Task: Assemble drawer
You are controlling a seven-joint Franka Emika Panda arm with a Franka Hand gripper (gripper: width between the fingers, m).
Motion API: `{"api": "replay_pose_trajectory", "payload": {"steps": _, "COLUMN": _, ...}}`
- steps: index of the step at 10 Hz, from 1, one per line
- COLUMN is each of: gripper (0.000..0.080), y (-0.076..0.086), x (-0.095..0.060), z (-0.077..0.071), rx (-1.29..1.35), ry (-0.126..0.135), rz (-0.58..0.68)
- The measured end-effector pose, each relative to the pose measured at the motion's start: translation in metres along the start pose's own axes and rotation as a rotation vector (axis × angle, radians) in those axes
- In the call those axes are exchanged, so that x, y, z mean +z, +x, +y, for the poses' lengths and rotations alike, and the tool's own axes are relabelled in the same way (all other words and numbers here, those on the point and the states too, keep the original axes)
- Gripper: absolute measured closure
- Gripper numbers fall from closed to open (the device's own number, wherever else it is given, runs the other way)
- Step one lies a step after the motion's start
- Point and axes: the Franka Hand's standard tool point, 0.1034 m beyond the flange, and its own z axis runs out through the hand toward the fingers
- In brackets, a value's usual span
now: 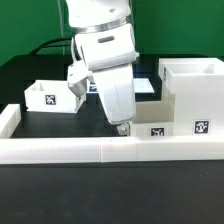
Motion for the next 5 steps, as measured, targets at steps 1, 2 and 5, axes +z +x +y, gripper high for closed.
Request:
{"api": "replay_pose_trajectory", "payload": {"steps": 1, "gripper": 0.015, "y": 0.006, "x": 0.001, "z": 0.0, "rx": 0.012, "ry": 0.002, "rz": 0.004}}
{"api": "replay_pose_trajectory", "payload": {"steps": 2, "gripper": 0.015, "y": 0.013, "x": 0.004, "z": 0.0, "rx": 0.023, "ry": 0.006, "rz": 0.008}}
{"api": "replay_pose_trajectory", "payload": {"steps": 5, "gripper": 0.015, "y": 0.029, "x": 0.007, "z": 0.001, "rx": 0.056, "ry": 0.01, "rz": 0.012}}
